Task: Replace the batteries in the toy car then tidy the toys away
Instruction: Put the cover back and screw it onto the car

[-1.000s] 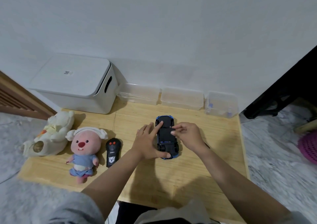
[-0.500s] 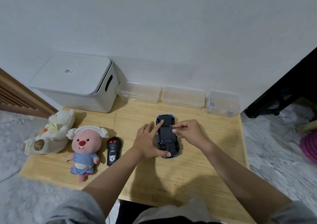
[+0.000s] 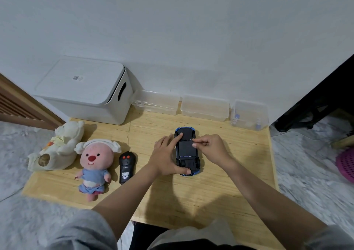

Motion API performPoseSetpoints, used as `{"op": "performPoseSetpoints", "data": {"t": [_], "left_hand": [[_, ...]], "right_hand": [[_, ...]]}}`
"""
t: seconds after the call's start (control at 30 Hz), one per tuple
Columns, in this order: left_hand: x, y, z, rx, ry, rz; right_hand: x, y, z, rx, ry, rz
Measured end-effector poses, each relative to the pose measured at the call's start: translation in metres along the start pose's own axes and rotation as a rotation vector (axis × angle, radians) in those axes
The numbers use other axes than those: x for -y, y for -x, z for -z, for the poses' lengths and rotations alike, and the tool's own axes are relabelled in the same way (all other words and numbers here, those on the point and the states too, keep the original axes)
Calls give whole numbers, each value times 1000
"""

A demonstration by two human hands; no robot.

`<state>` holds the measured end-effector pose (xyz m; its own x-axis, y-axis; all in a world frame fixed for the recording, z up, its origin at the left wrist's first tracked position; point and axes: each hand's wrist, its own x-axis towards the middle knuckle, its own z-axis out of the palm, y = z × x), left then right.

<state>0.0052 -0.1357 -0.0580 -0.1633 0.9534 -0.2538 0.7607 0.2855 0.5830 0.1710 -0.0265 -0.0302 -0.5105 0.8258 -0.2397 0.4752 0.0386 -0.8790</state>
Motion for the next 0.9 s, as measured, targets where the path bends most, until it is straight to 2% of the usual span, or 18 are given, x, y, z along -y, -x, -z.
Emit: {"op": "performPoseSetpoints", "data": {"t": [0.33, 0.5, 0.57, 0.73, 0.9], "left_hand": [[2, -1, 0, 6, 48, -44], [1, 0, 0, 9, 47, -49], [2, -1, -1, 11, 39, -50], [2, -1, -2, 7, 35, -60], [4, -1, -4, -1, 1, -70]], "right_hand": [[10, 2, 0, 35, 186, 55], [11, 8, -5, -41, 356, 131], [8, 10, -10, -20, 399, 160], [3, 22, -23, 1, 337, 209], [2, 22, -25, -133, 195, 54]]}}
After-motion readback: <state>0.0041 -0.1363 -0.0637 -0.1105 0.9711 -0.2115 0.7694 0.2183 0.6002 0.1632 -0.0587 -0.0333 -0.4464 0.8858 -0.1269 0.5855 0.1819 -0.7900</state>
